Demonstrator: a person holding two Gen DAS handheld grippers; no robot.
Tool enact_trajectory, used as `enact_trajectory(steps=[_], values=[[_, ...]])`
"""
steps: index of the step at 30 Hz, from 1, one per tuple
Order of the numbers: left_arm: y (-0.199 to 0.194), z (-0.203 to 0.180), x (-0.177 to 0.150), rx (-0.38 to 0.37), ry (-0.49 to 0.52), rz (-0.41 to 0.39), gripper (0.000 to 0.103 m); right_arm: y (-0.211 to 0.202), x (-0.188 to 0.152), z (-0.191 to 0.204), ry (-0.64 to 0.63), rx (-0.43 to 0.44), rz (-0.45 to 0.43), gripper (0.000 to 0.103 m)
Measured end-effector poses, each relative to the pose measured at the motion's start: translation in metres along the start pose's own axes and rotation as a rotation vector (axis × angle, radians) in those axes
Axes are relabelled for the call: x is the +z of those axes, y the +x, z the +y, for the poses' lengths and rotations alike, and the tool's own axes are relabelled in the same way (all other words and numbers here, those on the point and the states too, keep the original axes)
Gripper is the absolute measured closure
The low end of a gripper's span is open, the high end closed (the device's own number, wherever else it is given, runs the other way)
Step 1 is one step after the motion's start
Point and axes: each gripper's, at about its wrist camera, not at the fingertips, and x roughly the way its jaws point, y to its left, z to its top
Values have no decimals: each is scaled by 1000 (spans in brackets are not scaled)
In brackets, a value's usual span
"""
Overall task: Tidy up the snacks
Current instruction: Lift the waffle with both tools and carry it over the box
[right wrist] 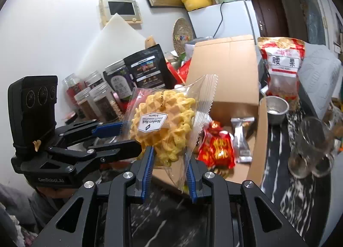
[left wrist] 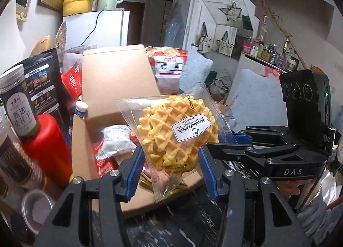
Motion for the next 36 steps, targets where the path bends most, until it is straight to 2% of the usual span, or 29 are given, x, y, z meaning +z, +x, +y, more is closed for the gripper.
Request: enact_trajectory(steps=[12, 23, 29, 34, 36], values=[[63, 36, 10, 83, -36, 57, 53, 63, 18, -40, 21, 27, 65, 75], [101, 51, 8, 124, -41, 126, 53, 101, 18, -63, 81, 8, 138, 75], [112, 55, 2, 147, -47, 163, 53, 116, 14, -65, 91, -39, 185, 75], [117, 57, -1, 172, -53, 175, 53, 120, 15, -64, 73, -104, 190, 72], [118, 58, -1, 179, -53, 177, 53, 120, 15, -65, 70, -130, 192, 68]])
